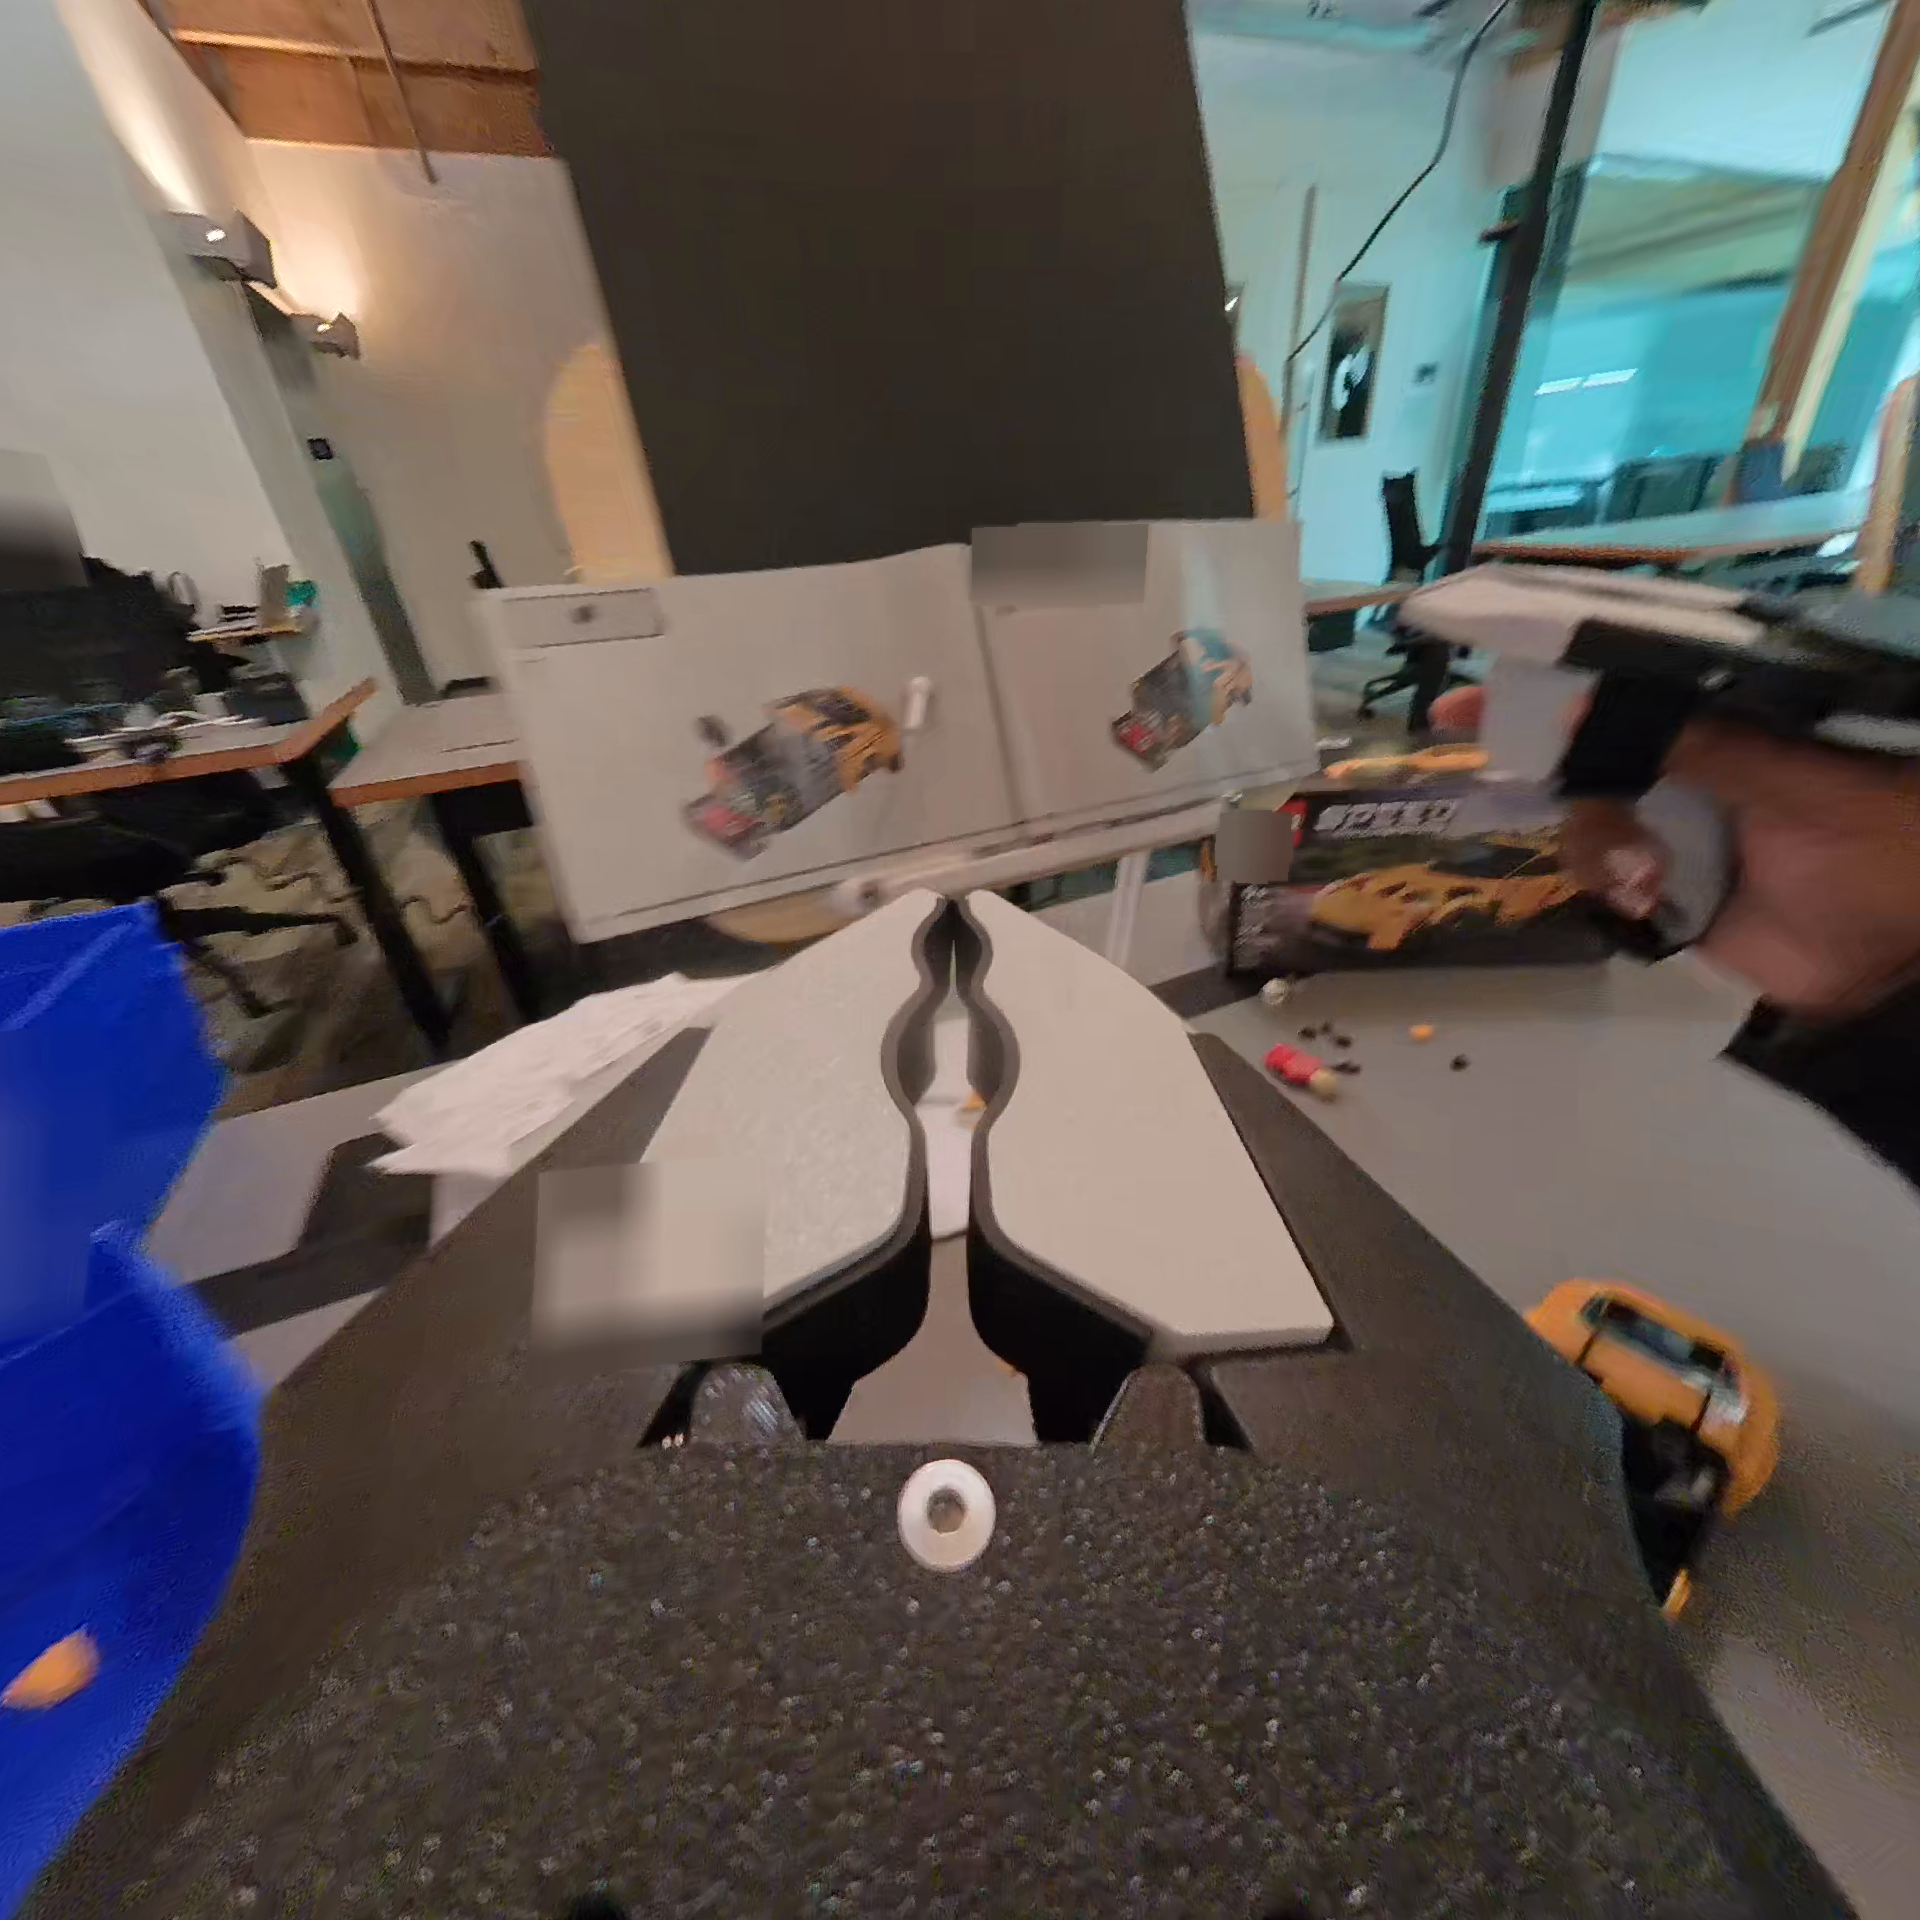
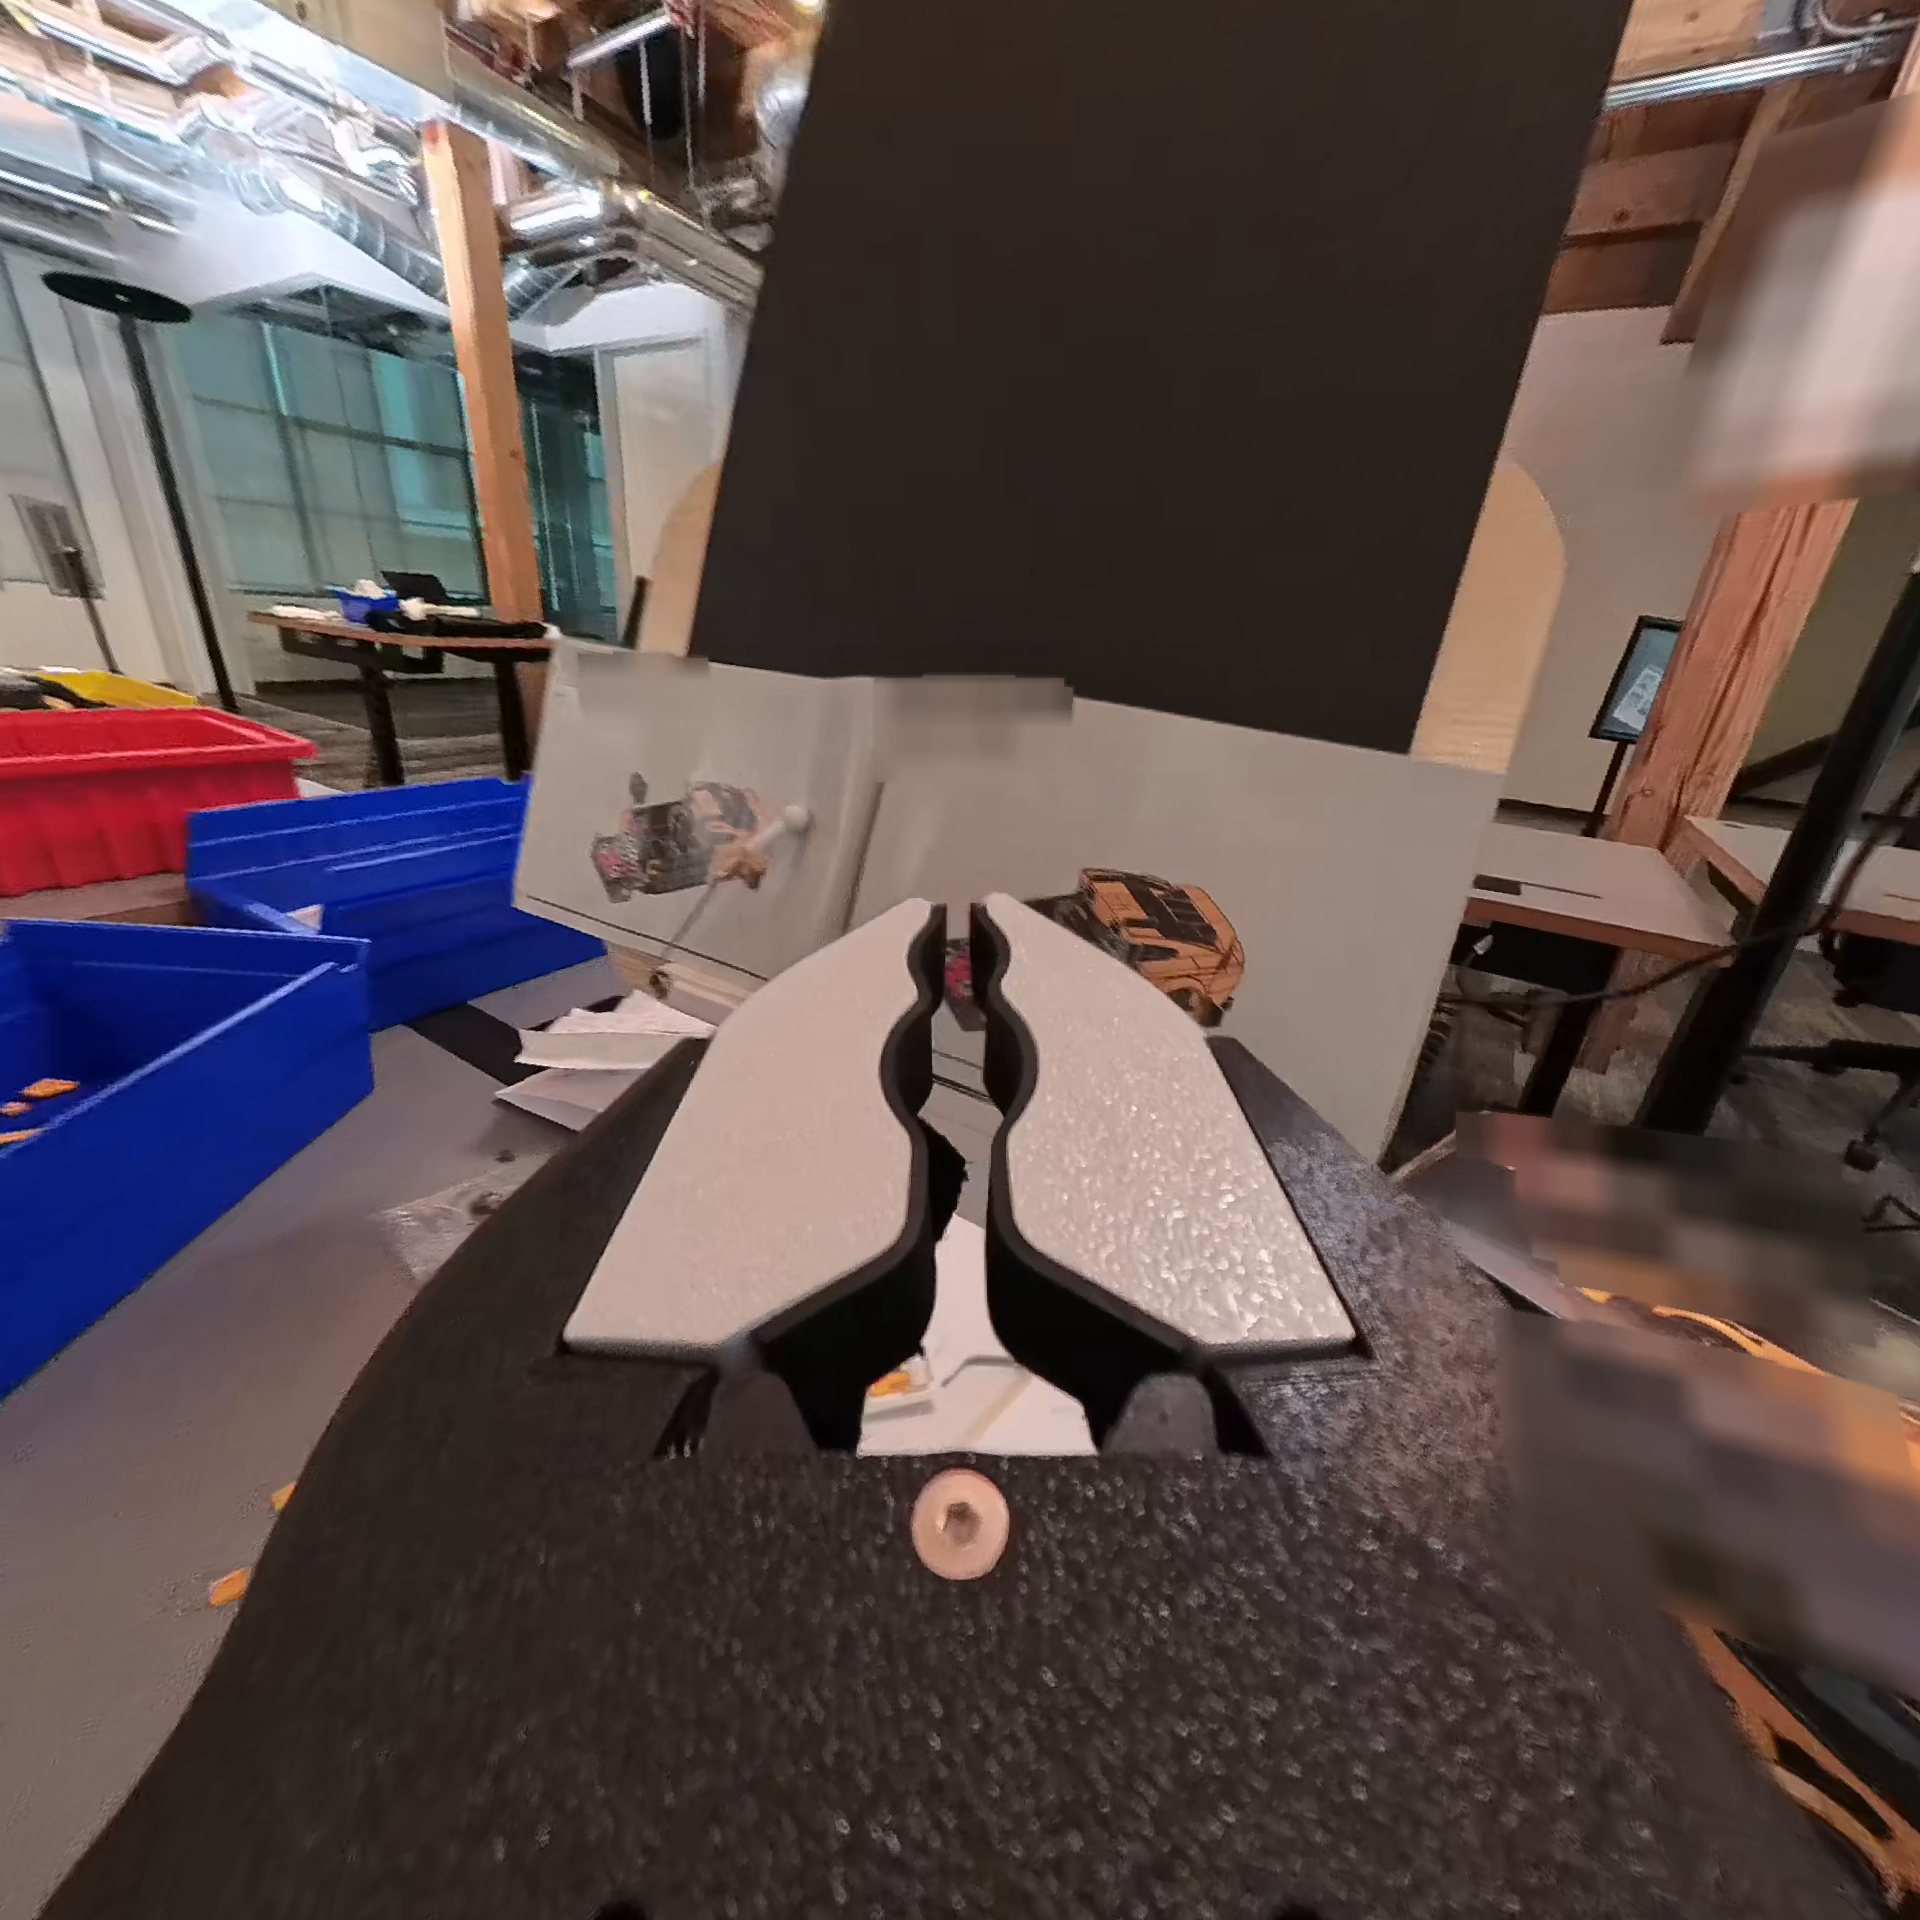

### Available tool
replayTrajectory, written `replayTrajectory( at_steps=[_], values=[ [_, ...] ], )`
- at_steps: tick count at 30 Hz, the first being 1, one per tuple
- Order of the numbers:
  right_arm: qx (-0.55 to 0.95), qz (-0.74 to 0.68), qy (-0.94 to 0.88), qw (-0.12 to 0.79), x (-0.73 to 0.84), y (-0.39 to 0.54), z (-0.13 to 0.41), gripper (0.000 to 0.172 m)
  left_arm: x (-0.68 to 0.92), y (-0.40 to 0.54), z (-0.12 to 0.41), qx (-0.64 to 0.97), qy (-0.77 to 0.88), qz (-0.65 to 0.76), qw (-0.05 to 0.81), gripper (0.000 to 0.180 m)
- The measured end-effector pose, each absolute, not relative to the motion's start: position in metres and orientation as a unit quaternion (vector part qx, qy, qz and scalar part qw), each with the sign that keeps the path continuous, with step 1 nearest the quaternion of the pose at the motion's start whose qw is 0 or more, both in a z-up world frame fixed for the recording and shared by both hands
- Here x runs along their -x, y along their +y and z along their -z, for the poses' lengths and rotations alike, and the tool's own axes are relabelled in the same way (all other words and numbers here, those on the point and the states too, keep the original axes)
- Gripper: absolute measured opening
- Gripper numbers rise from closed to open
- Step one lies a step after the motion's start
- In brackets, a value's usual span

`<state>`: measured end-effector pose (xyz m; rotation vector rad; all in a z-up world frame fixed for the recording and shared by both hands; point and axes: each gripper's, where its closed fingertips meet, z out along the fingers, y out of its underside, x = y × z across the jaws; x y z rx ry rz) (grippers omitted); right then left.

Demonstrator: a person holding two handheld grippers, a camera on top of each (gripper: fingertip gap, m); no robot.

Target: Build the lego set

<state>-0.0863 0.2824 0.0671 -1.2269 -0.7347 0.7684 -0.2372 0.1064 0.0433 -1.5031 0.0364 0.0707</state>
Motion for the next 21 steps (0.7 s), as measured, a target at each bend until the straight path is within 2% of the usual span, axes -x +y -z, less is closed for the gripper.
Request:
replayTrajectory(
  at_steps=[4, 10, 12, 21],
  values=[
    [0.547, -0.372, -0.354, 0.661, 0.086, 0.253, -0.066, 0.006, 0.303, 0.051, -0.038, 0.718, 0.001, -0.101, 0.688, 0.0],
    [0.556, -0.32, -0.433, 0.633, 0.055, 0.214, 0.004, 0.009, 0.401, -0.017, -0.015, 0.793, -0.044, -0.141, 0.591, 0.0],
    [0.573, -0.327, -0.422, 0.622, 0.037, 0.209, 0.023, 0.009, 0.418, -0.027, 0.013, 0.84, -0.038, -0.125, 0.526, 0.009],
    [0.628, -0.338, -0.36, 0.601, -0.007, 0.217, 0.064, 0.008, 0.42, -0.039, 0.143, 0.972, 0.077, -0.011, 0.224, 0.016]
  ],
)
